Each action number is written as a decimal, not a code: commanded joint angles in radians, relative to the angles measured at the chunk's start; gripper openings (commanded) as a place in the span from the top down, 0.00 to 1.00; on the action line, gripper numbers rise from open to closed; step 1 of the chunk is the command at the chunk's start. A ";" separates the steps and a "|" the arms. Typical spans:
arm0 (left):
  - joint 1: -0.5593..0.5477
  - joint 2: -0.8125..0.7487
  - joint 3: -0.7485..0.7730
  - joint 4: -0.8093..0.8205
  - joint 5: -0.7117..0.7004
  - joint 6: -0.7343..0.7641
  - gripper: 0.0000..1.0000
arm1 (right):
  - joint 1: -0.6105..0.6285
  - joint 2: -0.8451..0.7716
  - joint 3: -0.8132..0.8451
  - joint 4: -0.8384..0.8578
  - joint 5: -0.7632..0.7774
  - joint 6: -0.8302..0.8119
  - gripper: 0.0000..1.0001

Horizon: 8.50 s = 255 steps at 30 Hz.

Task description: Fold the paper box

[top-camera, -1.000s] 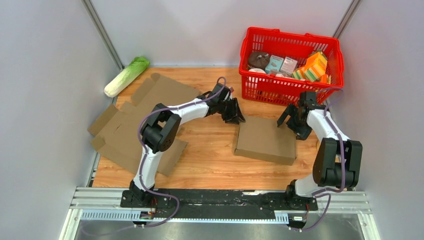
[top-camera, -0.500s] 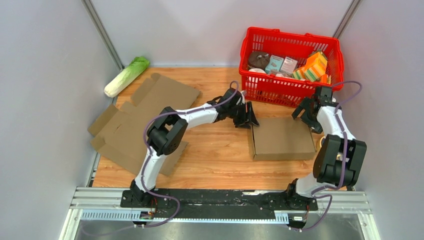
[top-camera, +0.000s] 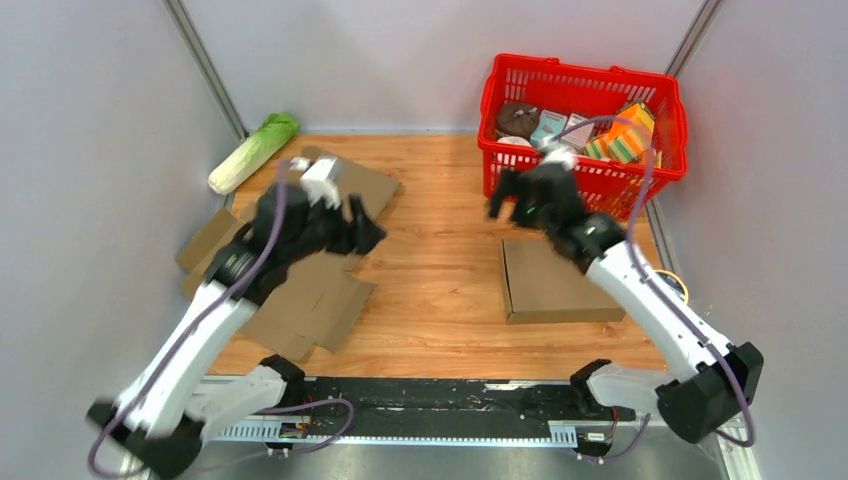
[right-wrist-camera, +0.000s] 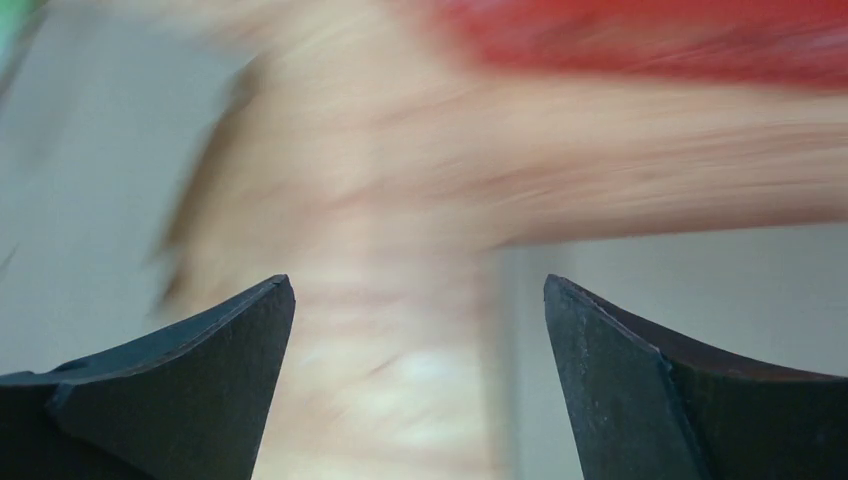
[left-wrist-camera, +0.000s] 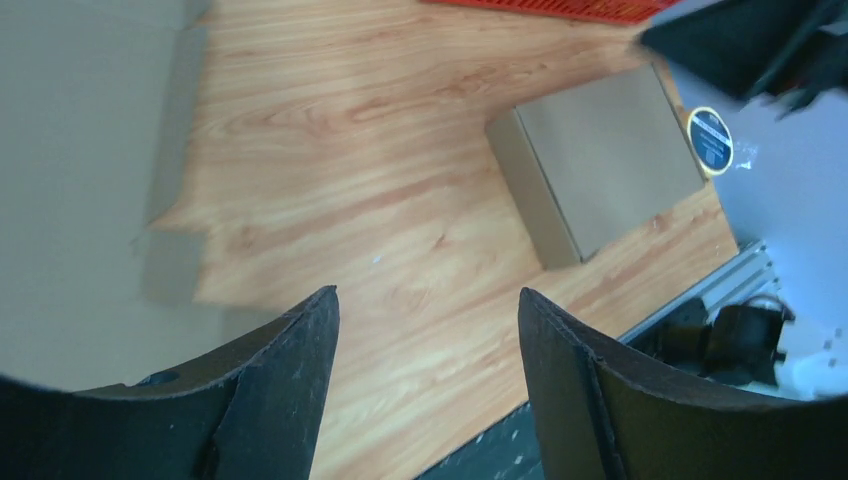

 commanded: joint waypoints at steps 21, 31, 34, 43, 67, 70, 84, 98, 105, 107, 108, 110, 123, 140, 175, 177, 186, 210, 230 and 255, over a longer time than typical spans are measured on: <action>-0.003 -0.718 -0.290 -0.528 -0.592 -0.292 0.09 | 0.690 0.747 -0.194 1.110 -0.624 0.672 0.46; 0.065 -0.536 -0.129 -0.398 -0.540 -0.181 0.06 | 0.376 0.730 -0.072 0.840 -0.997 0.424 1.00; 0.158 -0.442 -0.068 -0.326 -0.315 -0.092 0.08 | 0.340 0.674 -0.134 0.796 -1.077 0.339 1.00; 0.235 -0.459 -0.313 -0.248 -0.236 -0.260 0.10 | 0.521 0.653 -0.159 0.850 -0.977 0.425 0.13; -0.129 -0.381 -0.265 -0.021 -0.162 0.322 0.14 | 0.287 0.787 0.495 -0.081 -1.066 -0.076 1.00; -0.263 -0.214 -0.149 -0.014 -0.357 0.437 0.18 | 0.247 0.799 0.548 -0.152 -1.120 -0.083 1.00; -0.461 0.253 0.124 -0.085 -0.632 0.392 0.24 | 0.216 0.603 0.414 -0.098 -1.001 0.261 1.00; -0.498 0.386 0.141 -0.120 -0.733 0.226 0.28 | 0.214 0.460 0.249 0.054 -0.880 0.502 1.00; -0.498 0.400 0.173 -0.181 -0.780 0.223 0.92 | 0.213 0.417 0.225 0.075 -0.866 0.502 0.93; -0.498 0.393 0.181 -0.192 -0.784 0.223 0.99 | 0.214 0.403 0.214 0.110 -0.869 0.496 0.86; -0.498 0.387 0.183 -0.200 -0.784 0.221 1.00 | 0.213 0.385 0.206 0.120 -0.865 0.484 0.78; -0.498 0.365 0.190 -0.209 -0.765 0.209 1.00 | 0.208 0.362 0.211 0.109 -0.858 0.409 0.45; -0.225 0.209 0.477 -0.466 -0.342 -0.292 1.00 | 0.428 -0.127 -0.106 0.288 -0.596 -0.076 0.00; -0.041 0.307 1.009 -0.758 -0.529 -0.811 1.00 | 0.860 0.066 -0.074 0.604 0.257 -0.257 0.00; -0.015 0.298 1.048 -0.793 -0.610 -1.084 1.00 | 1.084 0.101 -0.209 0.950 0.436 -0.478 0.00; -0.015 0.291 1.046 -0.792 -0.607 -1.087 1.00 | 1.066 0.122 -0.196 0.942 0.516 -0.486 0.00; -0.015 0.212 0.980 -0.786 -0.604 -1.105 1.00 | 0.929 0.155 -0.207 1.106 0.455 -0.581 0.30; -0.015 -0.023 0.799 -0.130 -0.115 0.169 0.23 | 0.391 0.193 0.641 -0.328 -0.703 -0.658 1.00; -0.015 -0.104 0.828 -0.144 0.148 0.126 0.33 | 0.293 0.099 0.699 -0.383 -1.171 -0.437 1.00; 0.063 0.283 0.420 0.175 0.244 -0.039 0.64 | 0.135 0.704 0.860 -0.712 -1.180 -1.077 1.00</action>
